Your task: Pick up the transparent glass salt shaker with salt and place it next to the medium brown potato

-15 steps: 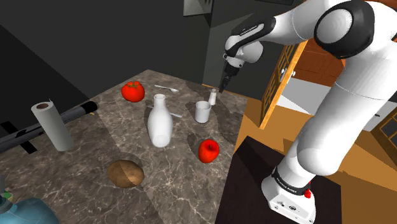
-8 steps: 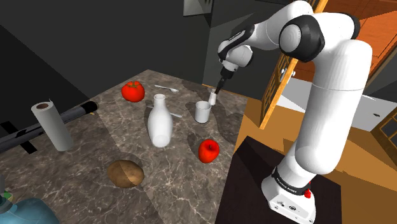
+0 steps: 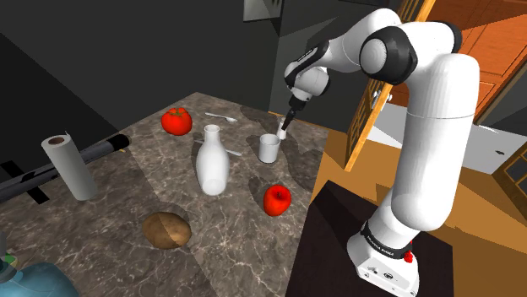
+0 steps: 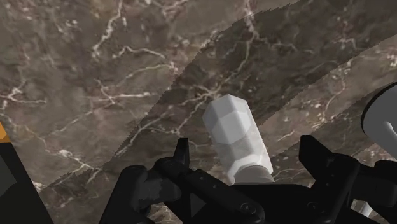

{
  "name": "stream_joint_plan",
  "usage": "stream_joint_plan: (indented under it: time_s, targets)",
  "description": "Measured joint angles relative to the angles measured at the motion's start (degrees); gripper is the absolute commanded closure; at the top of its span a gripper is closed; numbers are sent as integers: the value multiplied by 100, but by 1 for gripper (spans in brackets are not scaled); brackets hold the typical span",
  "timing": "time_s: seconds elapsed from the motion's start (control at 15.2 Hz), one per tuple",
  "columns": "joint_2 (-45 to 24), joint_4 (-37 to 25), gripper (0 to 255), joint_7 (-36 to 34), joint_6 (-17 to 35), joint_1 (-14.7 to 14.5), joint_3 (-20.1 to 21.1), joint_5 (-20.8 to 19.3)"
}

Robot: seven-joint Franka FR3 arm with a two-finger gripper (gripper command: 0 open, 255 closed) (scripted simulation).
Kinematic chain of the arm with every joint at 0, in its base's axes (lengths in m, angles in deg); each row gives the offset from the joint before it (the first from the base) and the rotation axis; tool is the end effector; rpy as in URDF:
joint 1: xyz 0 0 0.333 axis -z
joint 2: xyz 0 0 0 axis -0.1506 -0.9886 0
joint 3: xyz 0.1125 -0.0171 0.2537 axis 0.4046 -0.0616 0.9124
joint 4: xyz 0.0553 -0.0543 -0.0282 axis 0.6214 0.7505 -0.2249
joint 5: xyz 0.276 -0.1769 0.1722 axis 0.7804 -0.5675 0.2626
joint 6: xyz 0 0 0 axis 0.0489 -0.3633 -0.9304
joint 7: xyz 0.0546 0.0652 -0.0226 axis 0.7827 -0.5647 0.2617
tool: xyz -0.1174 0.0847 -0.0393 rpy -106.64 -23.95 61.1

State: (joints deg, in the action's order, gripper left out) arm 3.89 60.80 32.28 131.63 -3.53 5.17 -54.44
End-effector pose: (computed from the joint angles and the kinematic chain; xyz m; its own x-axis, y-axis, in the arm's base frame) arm 0.4981 -0.2912 0.2390 0.9264 0.2889 0.2414 0.3238 -0.9385 -0.1196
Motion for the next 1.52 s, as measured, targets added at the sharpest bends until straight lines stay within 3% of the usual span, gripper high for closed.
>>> stream_joint_plan:
  time_s: [0.33,0.4,1.06,1.52]
  targets:
    - [-11,-6,0,4,5,3,4,9]
    - [-11,-6,255,4,5,3,4,9]
    - [-11,-9,255,4,6,4,3,9]
    - [272,-85,255,-240,-277,-75,-111,-269]
